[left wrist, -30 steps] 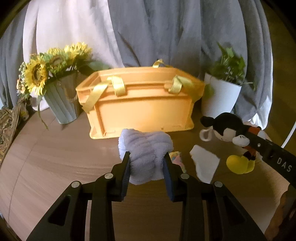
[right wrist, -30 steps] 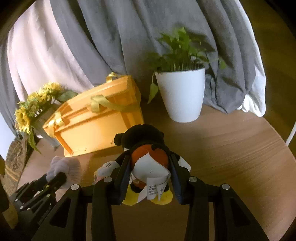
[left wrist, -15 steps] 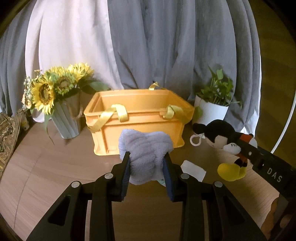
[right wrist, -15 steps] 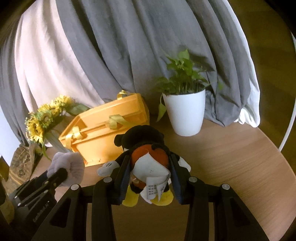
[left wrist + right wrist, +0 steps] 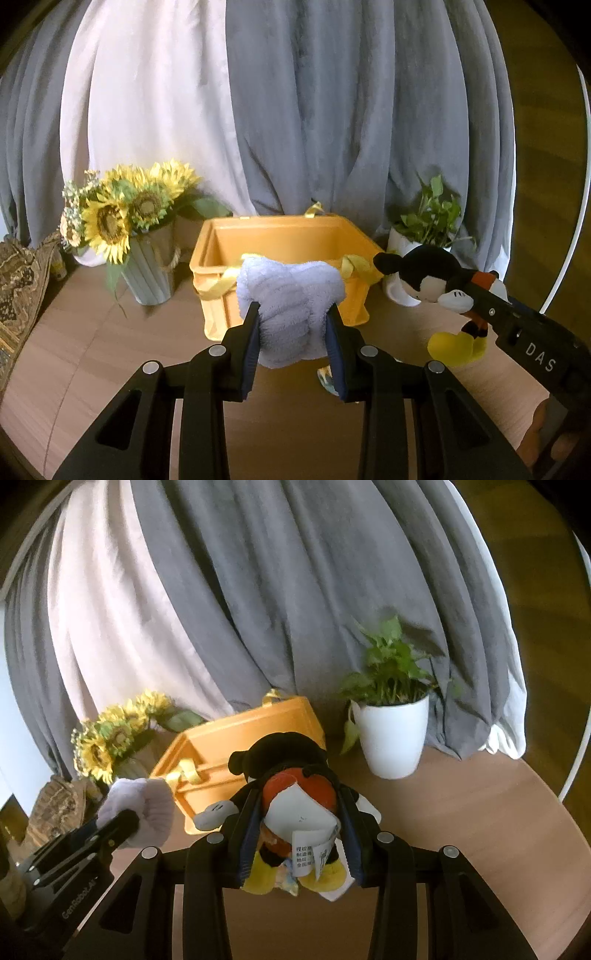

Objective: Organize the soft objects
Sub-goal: 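Carry the Mickey plush and lavender towel in both tools over the crate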

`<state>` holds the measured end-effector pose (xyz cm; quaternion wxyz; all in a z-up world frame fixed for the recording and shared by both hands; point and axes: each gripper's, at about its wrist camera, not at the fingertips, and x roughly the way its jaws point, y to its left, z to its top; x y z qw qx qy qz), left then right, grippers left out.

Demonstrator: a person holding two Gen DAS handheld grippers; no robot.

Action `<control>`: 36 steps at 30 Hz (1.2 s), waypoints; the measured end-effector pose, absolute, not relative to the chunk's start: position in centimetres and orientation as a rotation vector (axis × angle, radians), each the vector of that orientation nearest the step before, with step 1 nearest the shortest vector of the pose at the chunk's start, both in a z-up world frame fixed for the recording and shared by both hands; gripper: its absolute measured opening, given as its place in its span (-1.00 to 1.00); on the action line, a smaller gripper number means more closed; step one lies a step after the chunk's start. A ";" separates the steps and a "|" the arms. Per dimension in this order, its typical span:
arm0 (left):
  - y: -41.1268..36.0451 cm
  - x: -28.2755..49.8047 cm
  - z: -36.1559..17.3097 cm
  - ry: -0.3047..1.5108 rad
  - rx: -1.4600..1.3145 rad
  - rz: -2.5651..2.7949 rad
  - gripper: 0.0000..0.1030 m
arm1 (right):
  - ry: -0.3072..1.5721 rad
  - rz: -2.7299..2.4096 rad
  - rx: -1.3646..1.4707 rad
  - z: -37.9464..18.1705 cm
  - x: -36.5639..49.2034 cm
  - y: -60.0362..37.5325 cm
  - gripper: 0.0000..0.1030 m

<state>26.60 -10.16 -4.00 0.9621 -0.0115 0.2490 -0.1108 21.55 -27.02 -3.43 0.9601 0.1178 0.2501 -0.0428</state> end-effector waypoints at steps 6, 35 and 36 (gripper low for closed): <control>-9.8 27.1 -2.6 0.466 -0.029 -0.229 -0.37 | 0.466 -0.074 0.224 -2.0 21.9 -26.2 -0.20; -7.6 34.2 1.2 0.342 -0.026 -0.204 -0.37 | 0.327 -0.001 0.204 2.2 29.2 -24.2 -0.22; -7.5 34.7 1.2 0.341 -0.026 -0.204 -0.37 | 0.325 0.004 0.203 2.2 29.7 -24.1 -0.22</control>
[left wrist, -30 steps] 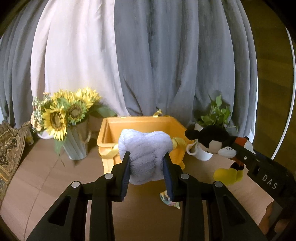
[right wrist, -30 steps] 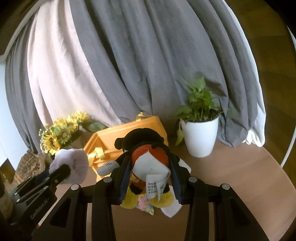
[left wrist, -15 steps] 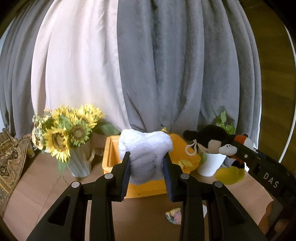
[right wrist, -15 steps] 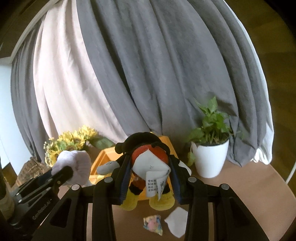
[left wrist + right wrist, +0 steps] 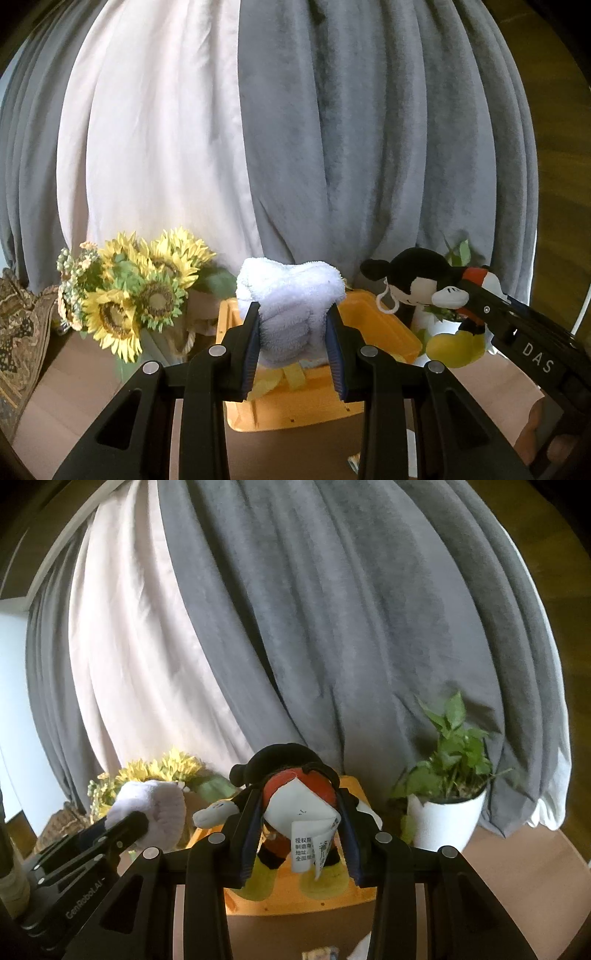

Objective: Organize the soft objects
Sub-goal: 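Carry the Mickey plush and lavender towel in both tools over the crate, then open both tools to drop the plush and towel into the crate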

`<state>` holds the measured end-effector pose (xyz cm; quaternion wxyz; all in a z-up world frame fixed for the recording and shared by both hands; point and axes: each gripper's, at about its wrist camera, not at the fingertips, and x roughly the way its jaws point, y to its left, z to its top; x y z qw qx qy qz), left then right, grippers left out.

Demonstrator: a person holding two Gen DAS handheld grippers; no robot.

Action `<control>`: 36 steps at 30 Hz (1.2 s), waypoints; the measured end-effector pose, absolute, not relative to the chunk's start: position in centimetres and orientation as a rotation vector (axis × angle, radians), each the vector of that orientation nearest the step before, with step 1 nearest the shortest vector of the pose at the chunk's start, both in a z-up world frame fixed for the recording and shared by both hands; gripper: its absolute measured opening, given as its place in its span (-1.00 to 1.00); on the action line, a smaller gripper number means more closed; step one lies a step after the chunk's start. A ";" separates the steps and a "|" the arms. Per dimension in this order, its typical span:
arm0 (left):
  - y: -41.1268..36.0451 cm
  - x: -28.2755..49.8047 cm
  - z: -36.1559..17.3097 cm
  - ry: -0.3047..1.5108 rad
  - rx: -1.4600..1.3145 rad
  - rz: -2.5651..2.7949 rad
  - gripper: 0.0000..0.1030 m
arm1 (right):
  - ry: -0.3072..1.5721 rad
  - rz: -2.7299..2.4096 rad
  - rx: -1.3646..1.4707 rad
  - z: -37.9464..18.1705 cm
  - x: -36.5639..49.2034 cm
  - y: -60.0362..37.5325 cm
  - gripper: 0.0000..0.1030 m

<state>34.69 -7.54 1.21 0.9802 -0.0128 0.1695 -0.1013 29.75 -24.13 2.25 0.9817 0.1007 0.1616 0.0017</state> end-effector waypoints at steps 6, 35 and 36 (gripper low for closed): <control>-7.4 37.3 1.1 0.343 -0.024 -0.200 -0.37 | 0.332 0.021 0.199 2.1 32.6 -24.0 -0.22; -8.7 50.6 -7.2 0.555 0.002 -0.223 -0.32 | 0.554 0.043 0.184 -5.6 46.6 -25.1 -0.22; -8.8 50.8 -7.4 0.562 0.003 -0.228 -0.31 | 0.563 0.040 0.187 -5.9 46.9 -25.3 -0.22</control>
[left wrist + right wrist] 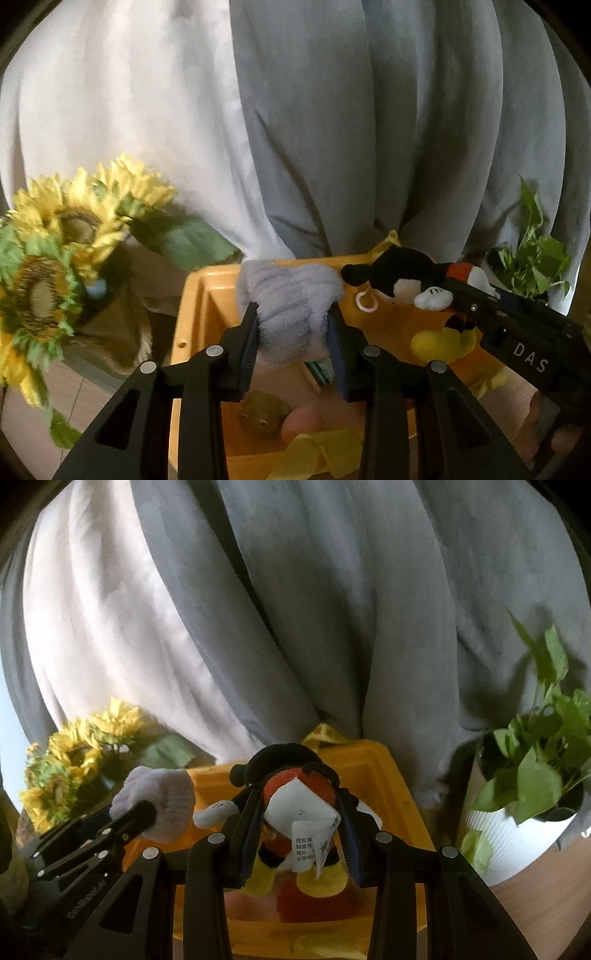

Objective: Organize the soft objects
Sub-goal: 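Open both tools to drop the plush and towel into the crate, then withdraw both open tools toward the floral scarf and white napkin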

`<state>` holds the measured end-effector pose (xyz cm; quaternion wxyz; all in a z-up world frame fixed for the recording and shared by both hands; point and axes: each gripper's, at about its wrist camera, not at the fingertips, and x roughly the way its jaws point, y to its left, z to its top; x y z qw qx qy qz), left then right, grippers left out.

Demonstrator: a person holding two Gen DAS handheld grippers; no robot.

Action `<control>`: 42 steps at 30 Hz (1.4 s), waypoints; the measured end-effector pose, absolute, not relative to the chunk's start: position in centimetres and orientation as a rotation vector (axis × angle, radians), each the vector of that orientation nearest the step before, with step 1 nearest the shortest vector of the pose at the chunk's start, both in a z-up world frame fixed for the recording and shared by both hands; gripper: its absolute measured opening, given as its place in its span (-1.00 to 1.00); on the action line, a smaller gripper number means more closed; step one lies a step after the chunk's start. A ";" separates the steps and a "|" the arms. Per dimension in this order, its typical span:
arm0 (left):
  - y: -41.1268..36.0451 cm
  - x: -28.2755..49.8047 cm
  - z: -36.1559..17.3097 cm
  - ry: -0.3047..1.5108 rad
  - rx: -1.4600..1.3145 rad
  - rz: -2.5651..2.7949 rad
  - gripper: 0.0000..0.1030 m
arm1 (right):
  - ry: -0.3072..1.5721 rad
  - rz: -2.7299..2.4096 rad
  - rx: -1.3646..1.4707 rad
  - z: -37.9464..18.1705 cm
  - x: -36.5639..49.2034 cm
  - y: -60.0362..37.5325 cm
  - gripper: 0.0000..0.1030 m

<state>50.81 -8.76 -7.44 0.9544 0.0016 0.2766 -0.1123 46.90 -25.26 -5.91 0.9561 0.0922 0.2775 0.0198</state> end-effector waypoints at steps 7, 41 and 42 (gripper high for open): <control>-9.0 51.4 -7.9 0.573 0.014 -0.230 -0.04 | 0.622 0.024 0.170 -7.4 48.3 -25.3 -0.15; -11.8 38.6 -3.7 0.517 0.065 -0.246 0.43 | 0.546 -0.073 0.216 -3.1 36.7 -28.0 0.27; -12.0 38.1 -3.8 0.517 0.068 -0.247 0.43 | 0.546 -0.075 0.217 -3.2 36.3 -28.2 0.27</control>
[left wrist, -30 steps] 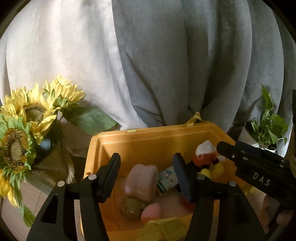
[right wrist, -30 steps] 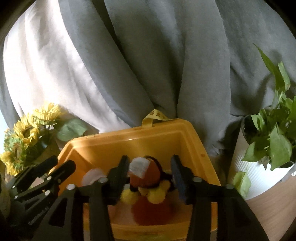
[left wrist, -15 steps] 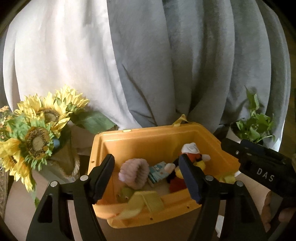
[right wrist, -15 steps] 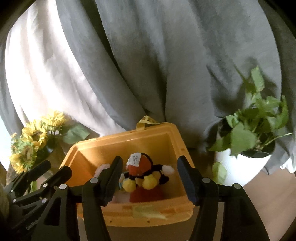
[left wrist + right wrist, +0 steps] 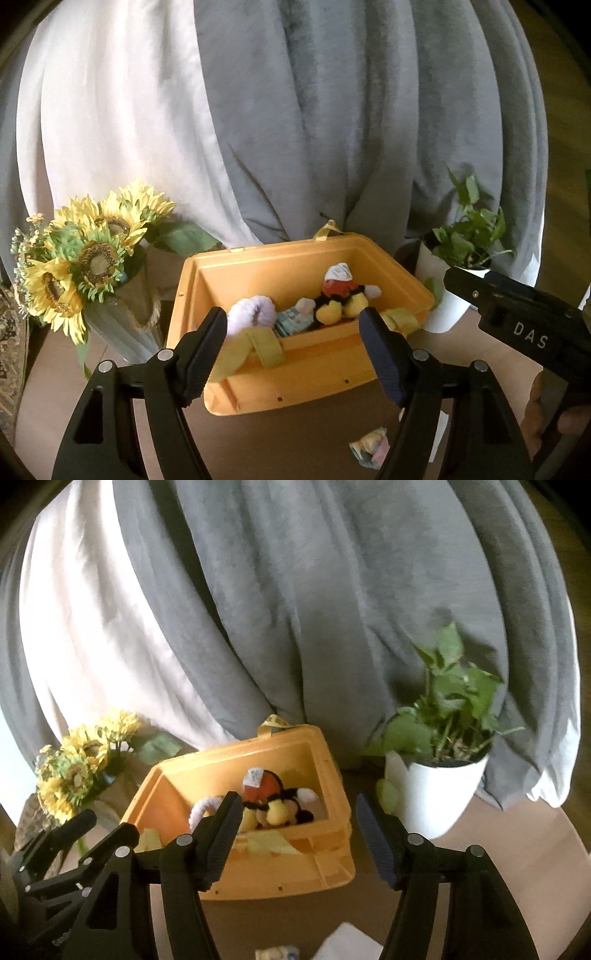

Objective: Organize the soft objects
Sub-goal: 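Withdraw both open tools toward the floral scarf and white napkin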

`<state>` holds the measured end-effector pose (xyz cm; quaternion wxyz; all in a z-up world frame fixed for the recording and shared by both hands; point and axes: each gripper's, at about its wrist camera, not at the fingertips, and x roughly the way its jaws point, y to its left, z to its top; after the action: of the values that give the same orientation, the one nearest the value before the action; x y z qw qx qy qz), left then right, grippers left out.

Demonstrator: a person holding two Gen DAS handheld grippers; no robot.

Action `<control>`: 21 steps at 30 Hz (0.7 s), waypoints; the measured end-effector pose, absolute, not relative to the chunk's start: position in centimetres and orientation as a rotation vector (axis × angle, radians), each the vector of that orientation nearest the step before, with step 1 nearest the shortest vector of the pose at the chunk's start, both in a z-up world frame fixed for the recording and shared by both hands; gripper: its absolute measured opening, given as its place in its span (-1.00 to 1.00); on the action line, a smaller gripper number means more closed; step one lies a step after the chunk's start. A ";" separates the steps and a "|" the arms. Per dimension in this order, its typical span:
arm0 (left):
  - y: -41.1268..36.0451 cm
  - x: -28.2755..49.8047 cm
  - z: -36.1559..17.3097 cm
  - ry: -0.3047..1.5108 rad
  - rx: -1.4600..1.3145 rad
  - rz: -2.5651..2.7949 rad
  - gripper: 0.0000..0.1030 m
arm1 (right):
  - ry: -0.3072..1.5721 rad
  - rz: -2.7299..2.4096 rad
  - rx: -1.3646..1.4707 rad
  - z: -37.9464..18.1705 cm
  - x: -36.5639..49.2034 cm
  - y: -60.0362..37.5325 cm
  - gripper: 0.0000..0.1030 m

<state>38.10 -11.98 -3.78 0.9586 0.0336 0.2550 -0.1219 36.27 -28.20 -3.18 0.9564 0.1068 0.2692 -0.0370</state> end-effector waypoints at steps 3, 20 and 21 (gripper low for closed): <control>-12.3 37.0 -3.9 0.520 0.070 -0.258 0.43 | 0.552 -0.079 0.226 -3.4 35.0 -28.7 0.27; -13.8 33.0 -7.1 0.597 0.083 -0.304 0.43 | 0.609 -0.090 0.233 -5.4 29.9 -30.1 0.27; -13.9 33.0 -7.3 0.603 0.086 -0.308 0.43 | 0.614 -0.090 0.233 -5.7 29.7 -30.2 0.27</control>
<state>32.95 -13.89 -7.34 0.9423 0.0420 0.2958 -0.1512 29.69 -30.19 -5.69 0.9456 0.1143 0.3015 -0.0443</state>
